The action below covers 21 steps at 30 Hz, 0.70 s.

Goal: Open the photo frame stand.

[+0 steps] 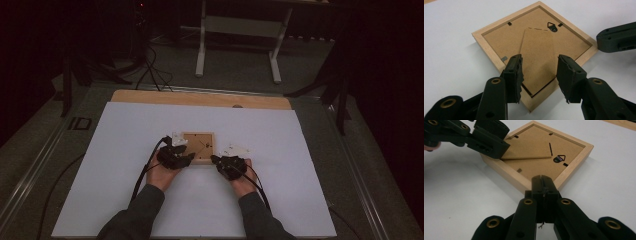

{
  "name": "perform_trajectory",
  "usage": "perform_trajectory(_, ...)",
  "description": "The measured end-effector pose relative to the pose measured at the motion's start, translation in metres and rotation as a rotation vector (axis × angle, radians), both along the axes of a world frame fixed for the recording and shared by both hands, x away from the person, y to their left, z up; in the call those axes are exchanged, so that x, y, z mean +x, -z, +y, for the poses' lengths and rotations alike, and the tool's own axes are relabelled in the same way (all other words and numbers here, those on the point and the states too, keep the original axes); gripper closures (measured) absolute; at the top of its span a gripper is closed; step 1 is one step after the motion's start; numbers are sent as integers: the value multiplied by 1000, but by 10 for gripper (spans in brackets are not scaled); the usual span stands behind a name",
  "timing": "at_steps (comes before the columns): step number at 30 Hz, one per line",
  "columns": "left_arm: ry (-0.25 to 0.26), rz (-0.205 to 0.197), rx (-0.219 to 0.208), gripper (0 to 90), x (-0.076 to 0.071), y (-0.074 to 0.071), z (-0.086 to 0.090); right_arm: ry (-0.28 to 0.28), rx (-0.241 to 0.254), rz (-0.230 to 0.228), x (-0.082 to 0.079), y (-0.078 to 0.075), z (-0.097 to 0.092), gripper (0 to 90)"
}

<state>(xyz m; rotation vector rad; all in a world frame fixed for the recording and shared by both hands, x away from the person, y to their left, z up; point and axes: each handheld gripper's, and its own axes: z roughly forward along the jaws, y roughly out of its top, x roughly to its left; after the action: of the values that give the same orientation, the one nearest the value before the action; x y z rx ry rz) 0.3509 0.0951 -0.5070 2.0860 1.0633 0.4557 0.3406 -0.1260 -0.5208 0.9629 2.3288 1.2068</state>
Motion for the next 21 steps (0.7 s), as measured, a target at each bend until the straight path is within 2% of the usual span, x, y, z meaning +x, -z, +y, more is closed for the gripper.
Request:
perform_trajectory(5, 8, -3, 22, 530, 2, 0, -2, -1, 1, -2, 0, 0, 0, 898)
perform_trajectory(21, 25, -1, 44, 504, 6, -1, -10, 9, 14, -4, 1, 1, -2, 898)
